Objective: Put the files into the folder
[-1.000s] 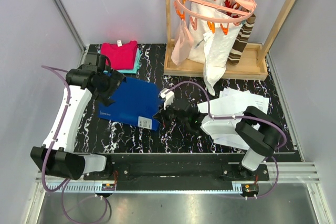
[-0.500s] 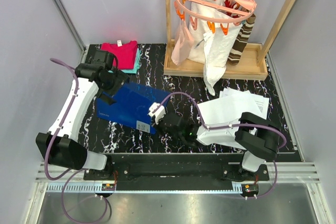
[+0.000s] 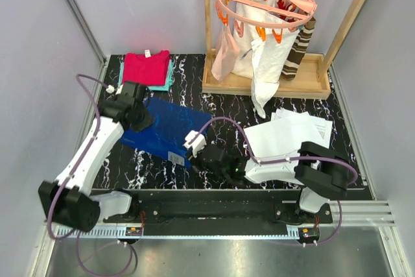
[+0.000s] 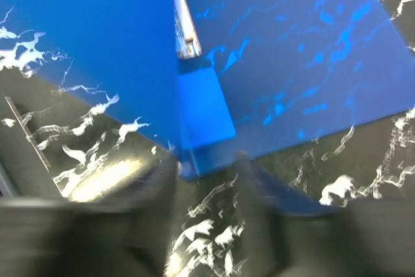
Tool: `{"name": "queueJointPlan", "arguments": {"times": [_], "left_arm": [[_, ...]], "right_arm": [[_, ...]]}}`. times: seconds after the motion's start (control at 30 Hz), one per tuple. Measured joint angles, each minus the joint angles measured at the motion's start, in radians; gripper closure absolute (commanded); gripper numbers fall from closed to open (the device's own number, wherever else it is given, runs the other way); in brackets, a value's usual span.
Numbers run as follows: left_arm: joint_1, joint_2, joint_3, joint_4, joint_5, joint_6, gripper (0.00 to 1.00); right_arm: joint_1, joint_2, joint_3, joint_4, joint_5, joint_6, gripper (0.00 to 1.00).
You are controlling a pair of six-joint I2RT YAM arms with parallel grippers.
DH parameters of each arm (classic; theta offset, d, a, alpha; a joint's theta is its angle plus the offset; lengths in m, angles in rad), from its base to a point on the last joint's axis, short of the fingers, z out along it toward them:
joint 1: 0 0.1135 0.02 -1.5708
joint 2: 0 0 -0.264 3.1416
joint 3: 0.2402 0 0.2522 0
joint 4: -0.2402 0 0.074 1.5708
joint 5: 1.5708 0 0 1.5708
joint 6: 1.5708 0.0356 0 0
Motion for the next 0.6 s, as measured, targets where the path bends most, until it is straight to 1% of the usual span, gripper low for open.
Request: {"name": "queueJointPlan", "arguments": {"times": [0.03,0.07,0.1,0.13,0.17,0.3,0.37,0.4,0.47,0.53,0.6], "left_arm": [[0.0,-0.03,-0.021,0.016,0.008,0.034,1.0],[0.0,-0.067,-0.045,0.037,0.021,0.071,1.0],[0.0,-0.114,-0.071,0.054,0.038,0.115,1.0],[0.0,-0.158,-0.088,0.059,0.05,0.162,1.0],[0.002,-0.191,-0.097,0.063,0.061,0.198,1.0],[0.003,-0.328,-0.129,0.077,0.15,0.355,1.0],[0.003,-0.374,-0.139,0.08,0.19,0.414,1.0],[0.003,-0.394,-0.146,0.085,0.204,0.439,1.0],[0.003,-0.409,-0.159,0.092,0.218,0.477,1.0],[0.003,-0.406,-0.163,0.098,0.226,0.505,1.0],[0.003,-0.389,-0.163,0.111,0.241,0.529,1.0]], "right_arm": [[0.002,-0.019,-0.012,-0.017,0.002,0.018,0.24],[0.003,-0.041,-0.022,-0.031,0.0,0.038,0.08],[0.005,-0.074,-0.031,-0.061,-0.003,0.064,0.07],[0.007,-0.122,-0.042,-0.102,-0.003,0.094,0.02],[0.006,-0.163,-0.047,-0.134,-0.005,0.124,0.0],[-0.01,-0.383,-0.039,-0.306,-0.04,0.232,0.0],[-0.058,-0.47,-0.027,-0.37,-0.088,0.279,0.0],[-0.105,-0.502,-0.02,-0.396,-0.137,0.305,0.0],[-0.231,-0.522,-0.003,-0.434,-0.215,0.349,0.0],[-0.346,-0.48,0.026,-0.476,-0.264,0.378,0.0],[-0.393,-0.402,0.071,-0.522,-0.301,0.391,0.0]]}}
